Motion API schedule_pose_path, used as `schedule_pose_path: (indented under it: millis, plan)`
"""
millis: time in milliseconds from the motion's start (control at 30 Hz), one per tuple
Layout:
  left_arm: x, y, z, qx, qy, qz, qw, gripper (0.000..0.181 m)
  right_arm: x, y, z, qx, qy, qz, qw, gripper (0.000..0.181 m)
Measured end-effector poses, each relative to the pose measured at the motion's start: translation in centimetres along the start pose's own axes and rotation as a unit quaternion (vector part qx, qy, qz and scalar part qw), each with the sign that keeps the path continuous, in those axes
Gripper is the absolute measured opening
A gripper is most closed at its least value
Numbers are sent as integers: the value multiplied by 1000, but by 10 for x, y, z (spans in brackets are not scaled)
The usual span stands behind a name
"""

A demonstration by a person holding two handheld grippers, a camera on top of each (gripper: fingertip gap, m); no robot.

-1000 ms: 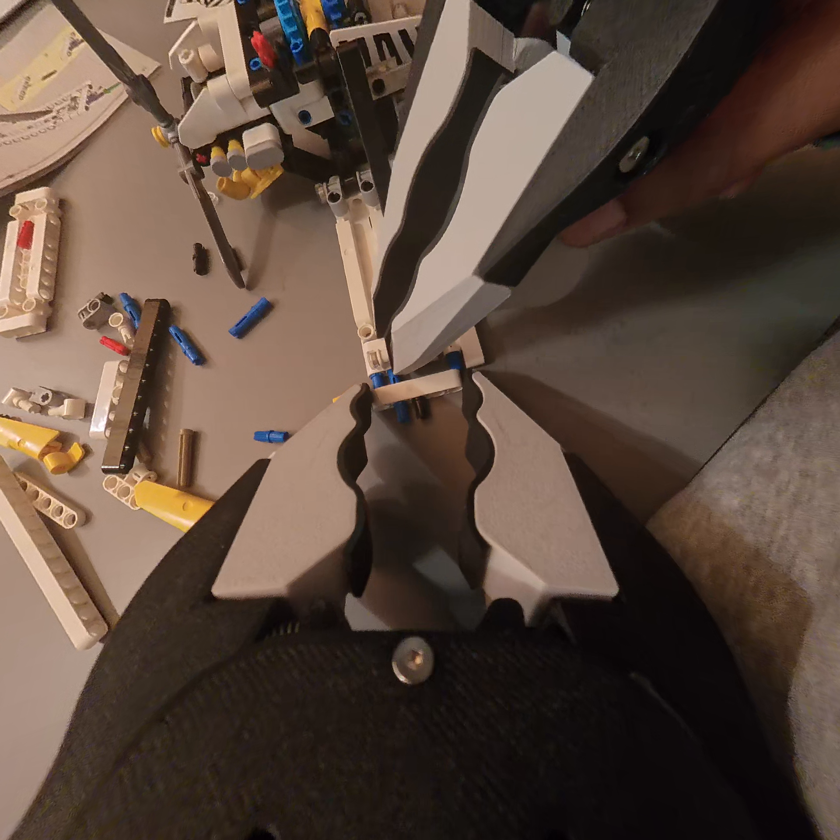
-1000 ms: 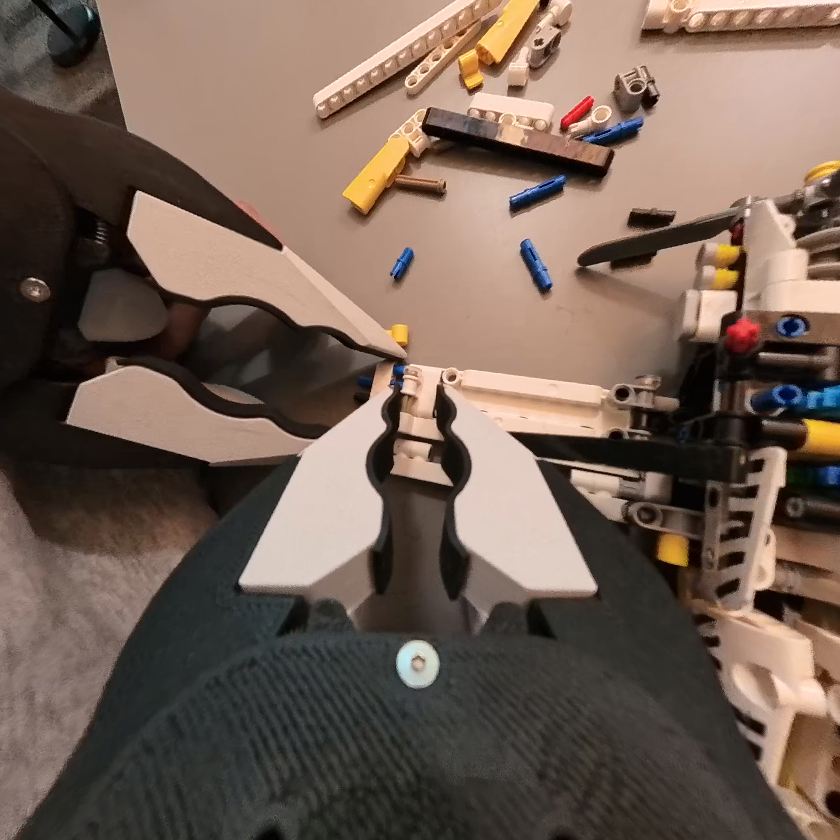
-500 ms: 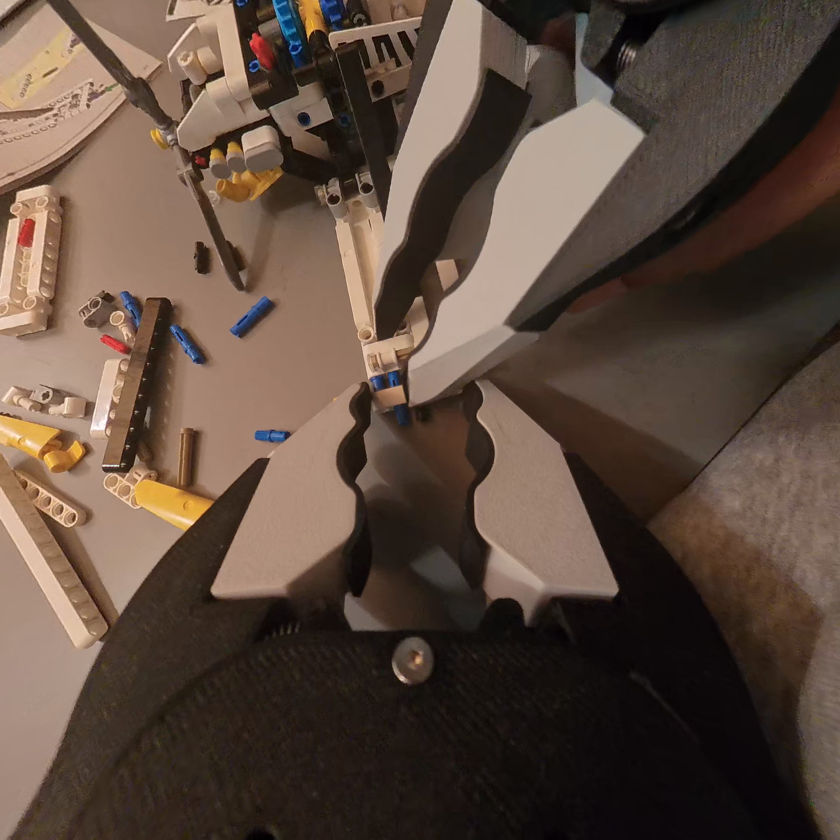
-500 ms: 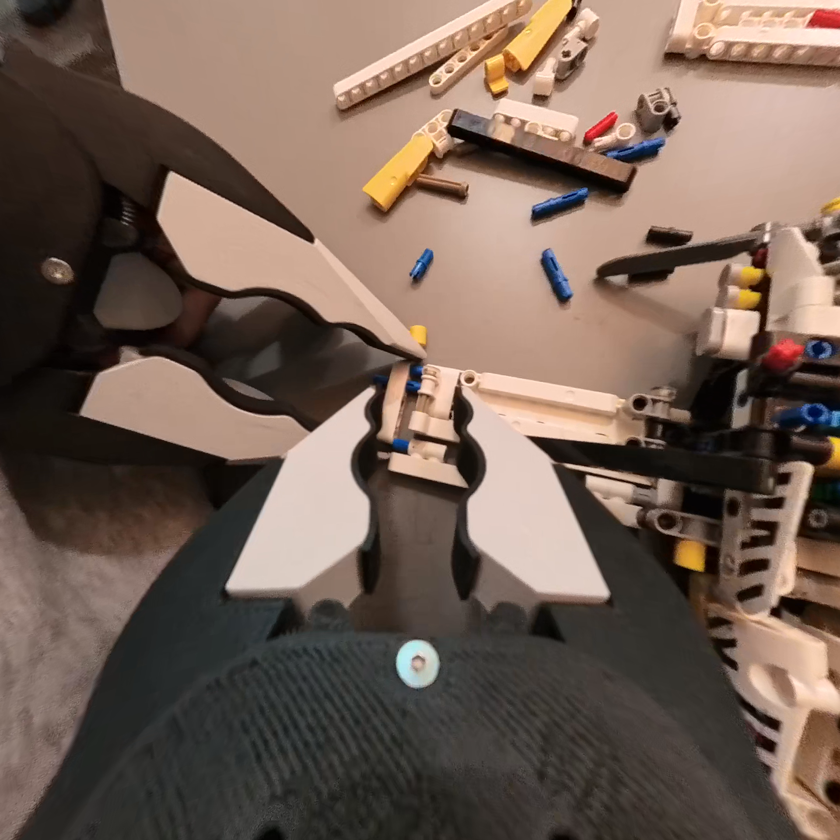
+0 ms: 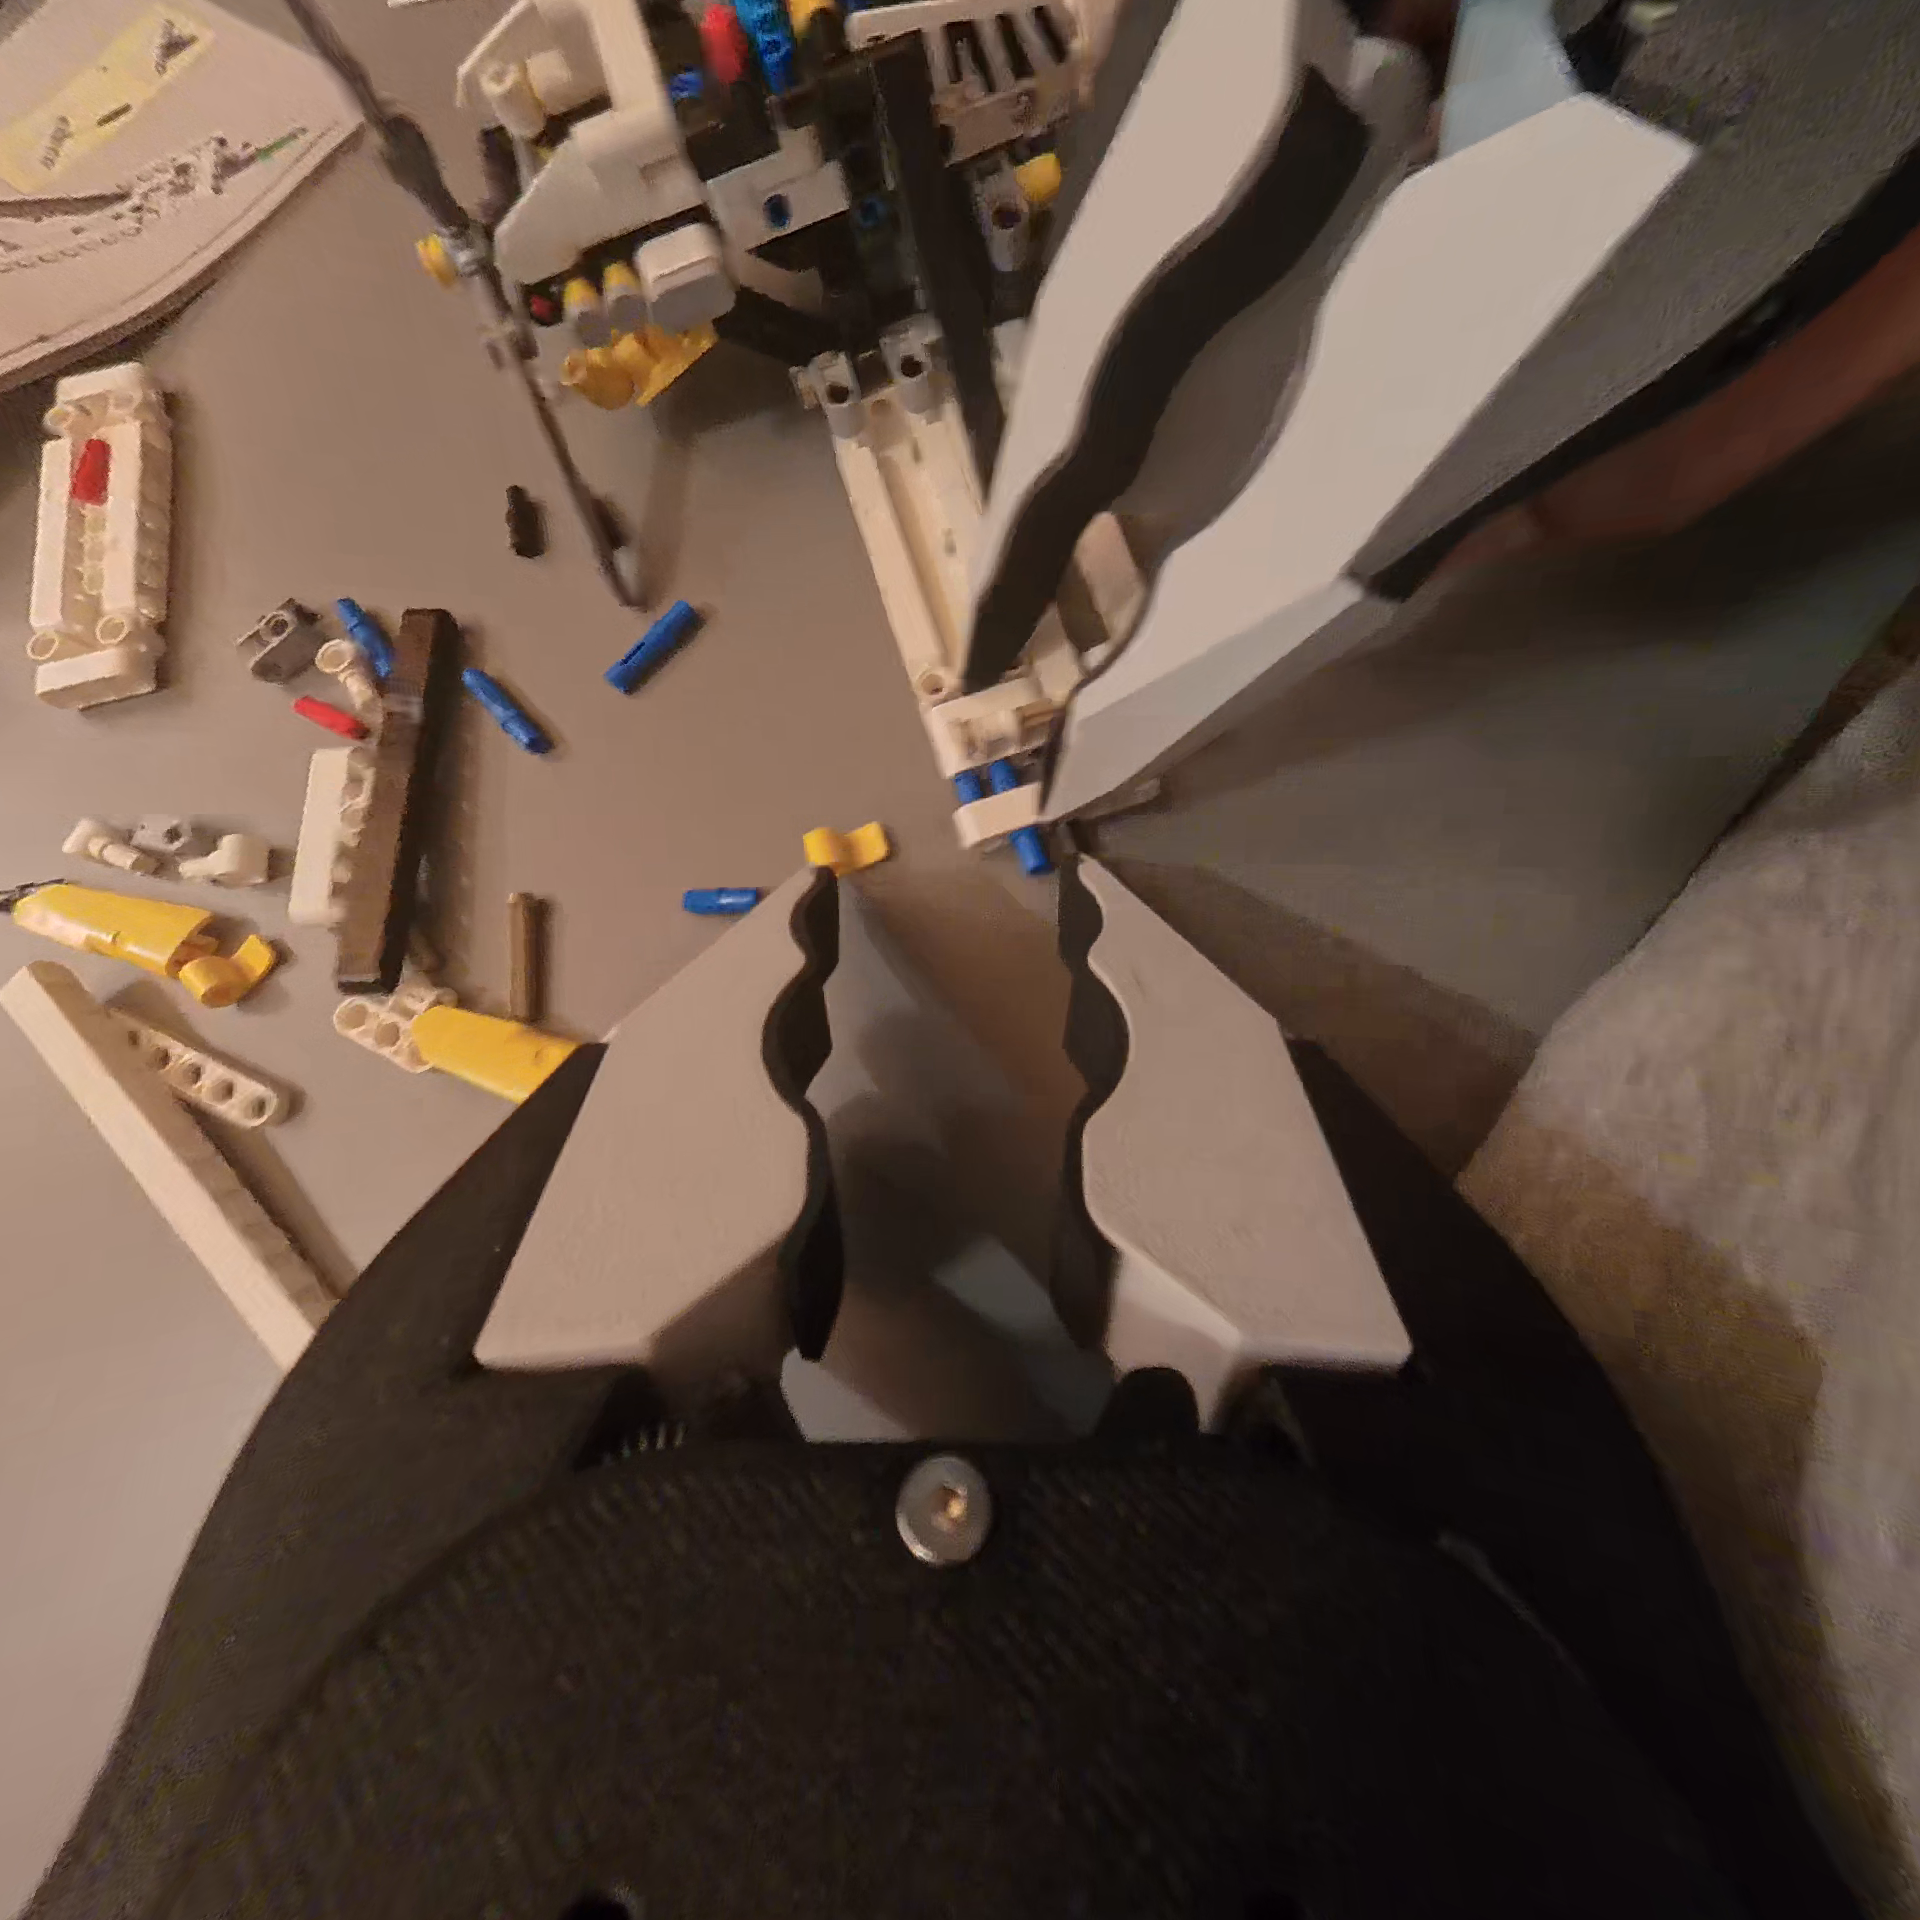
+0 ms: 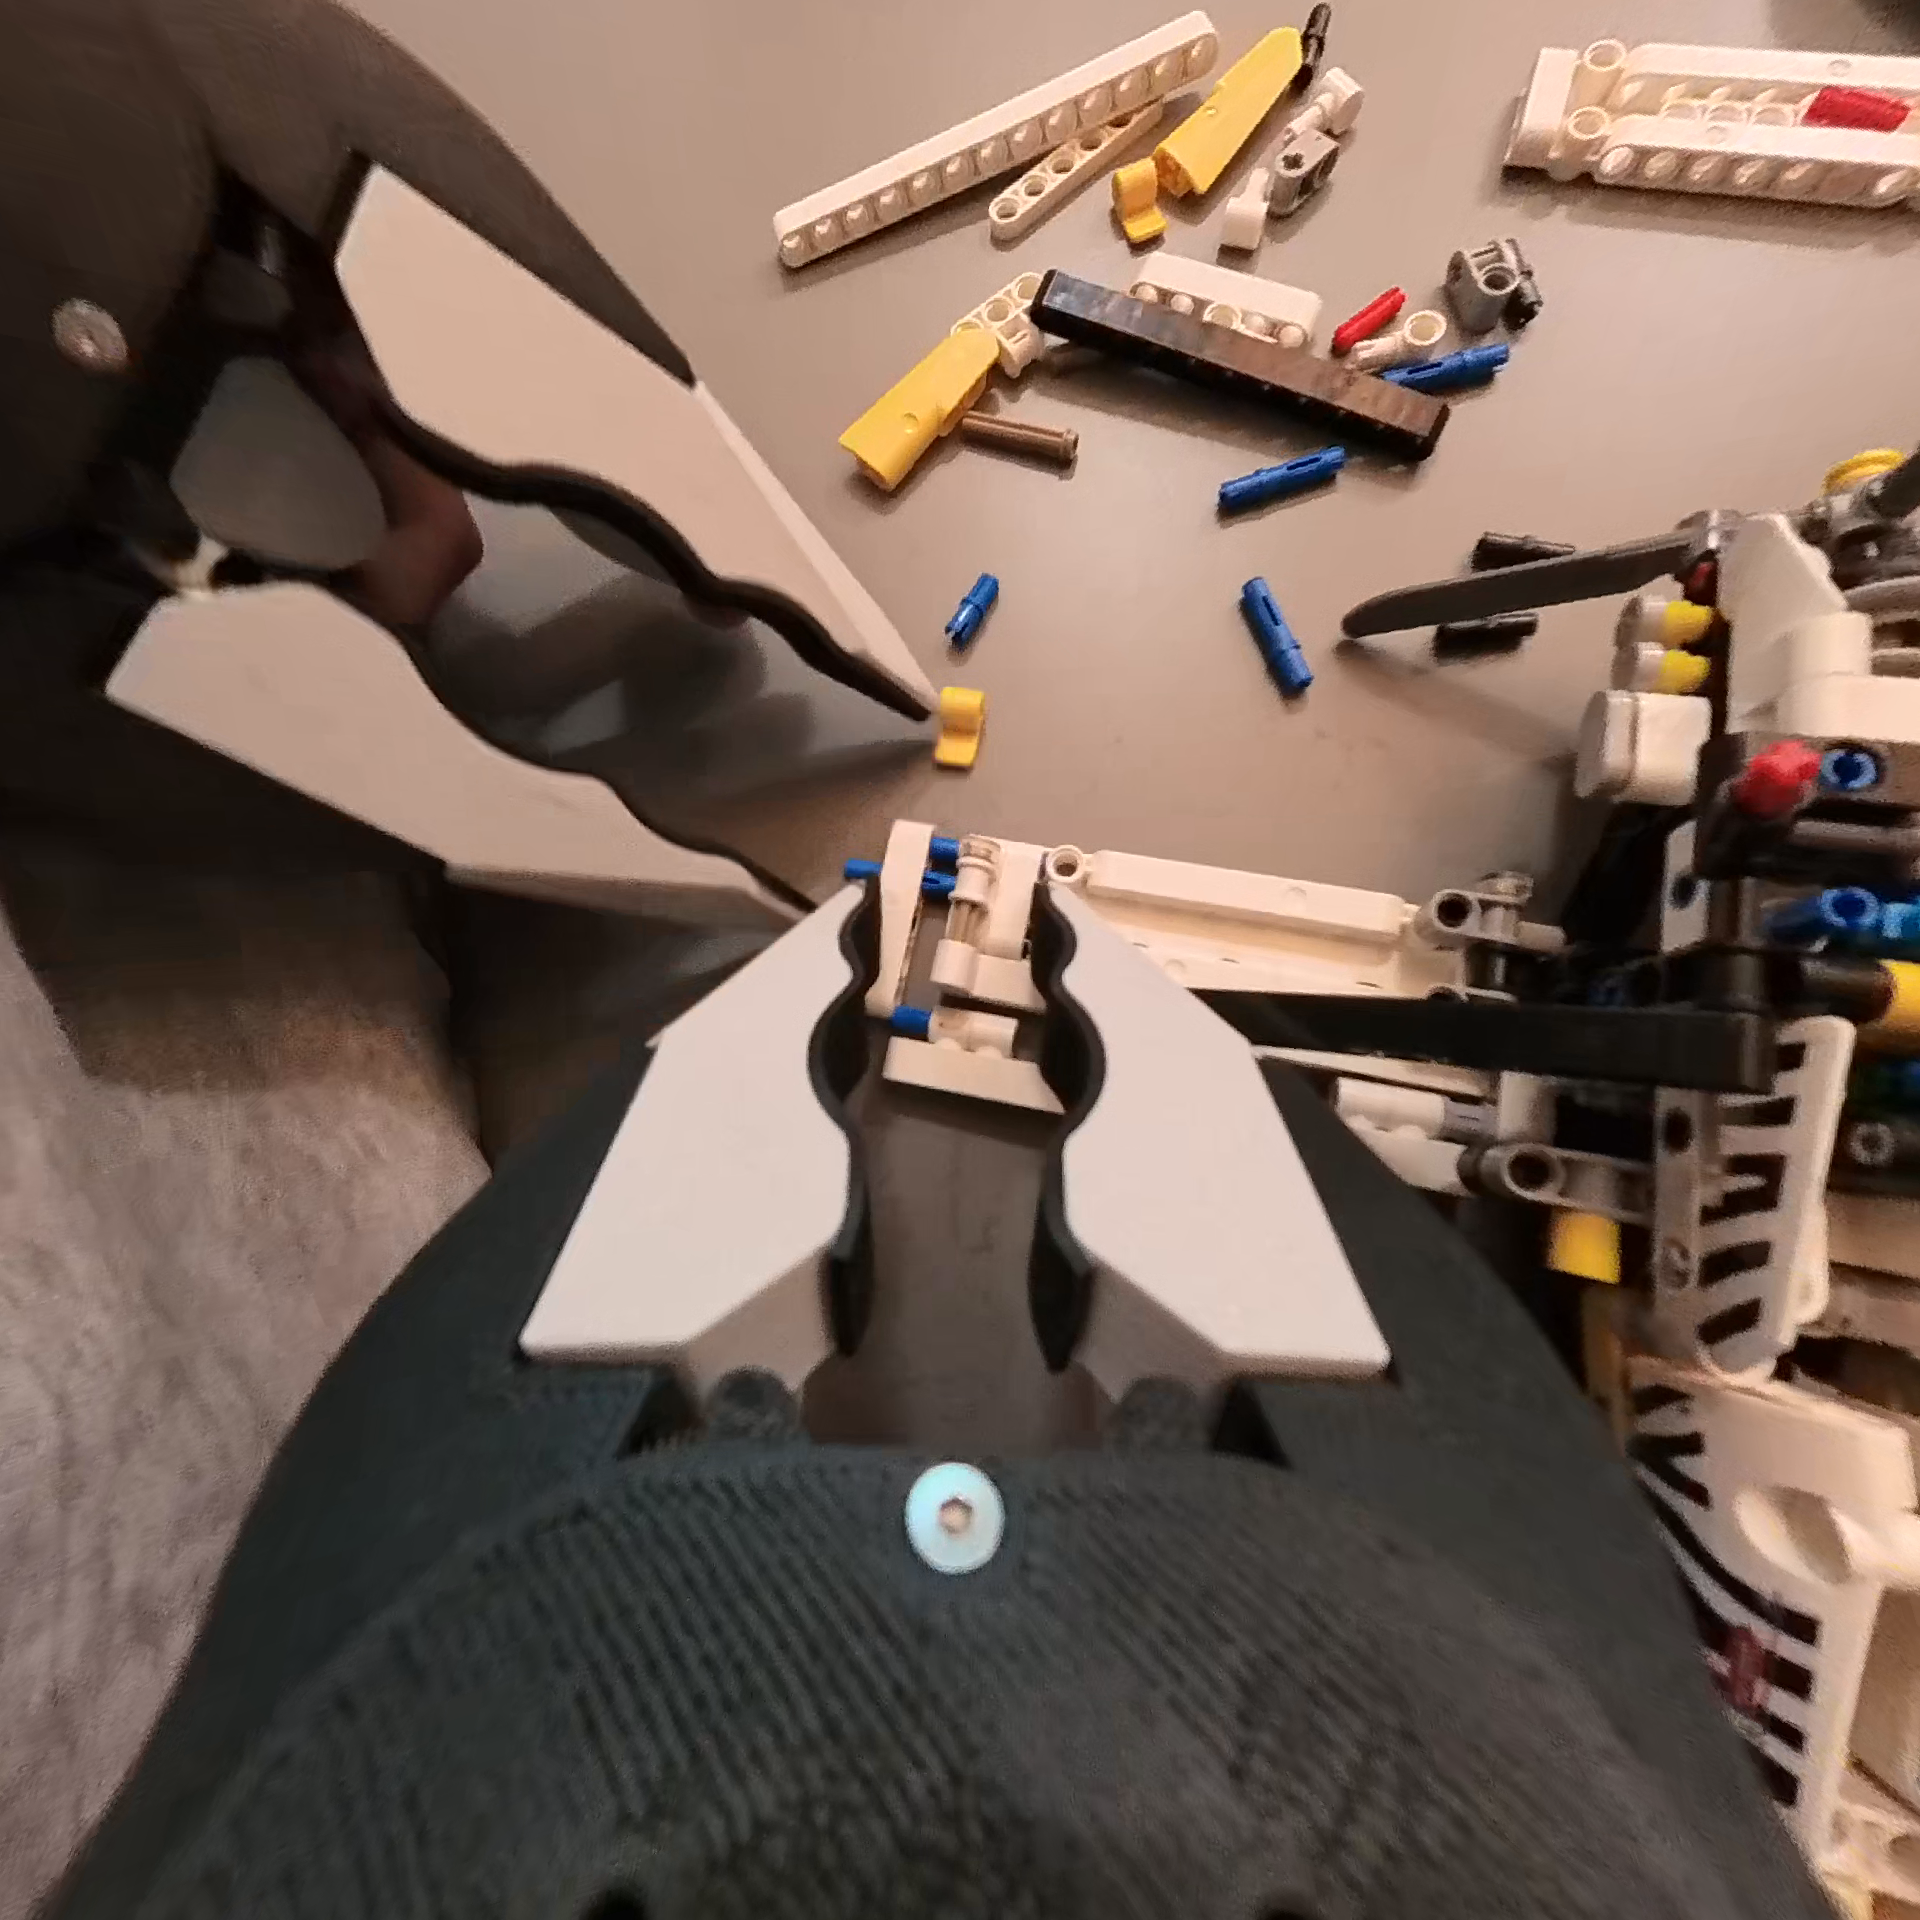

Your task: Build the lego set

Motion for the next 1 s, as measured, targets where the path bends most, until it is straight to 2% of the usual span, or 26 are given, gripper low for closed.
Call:
schedule_pose_path:
  millis: [33, 100, 233, 367, 600, 700, 1000]
  plan:
    - [-1, 5, 2, -1, -2, 4, 1000, 39, -1, 0, 1, 3, -1, -1, 1000, 28]
    - [-1, 11, 5, -25, -15, 8, 1000, 38, -3, 0, 3, 15, -6, 2, 1000, 15]
    - [0, 8, 5, -85, -16, -1, 996, 40, -6, 3, 5, 18, -7, 23, 1000, 15]
    - [-5, 6, 4, -85, 0, -64, 994, 38, -7, 5, 6, 16, -3, 36, 999, 15]
    - [-4, 6, 2, -95, 4, -50, 994, 37, -6, 15, 7, 55, -5, 20, 998, 43]
    - [-2, 4, 1, -89, 3, -52, 995, 36, -6, 17, 7, 45, 3, 39, 998, 47]
    - [-2, 4, 1, -88, 2, -46, 995, 33, -7, 15, 5, 8, 4, 66, 998, 33]
Point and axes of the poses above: each gripper's, where its closed fingertips meet, z back along the fingers, x out of its top, y = z × x across the jaws, the point moved 6 cm from there along z, back along the fingers, and after that the axes turned 9 degrees about -y, right-handed, at the moved point
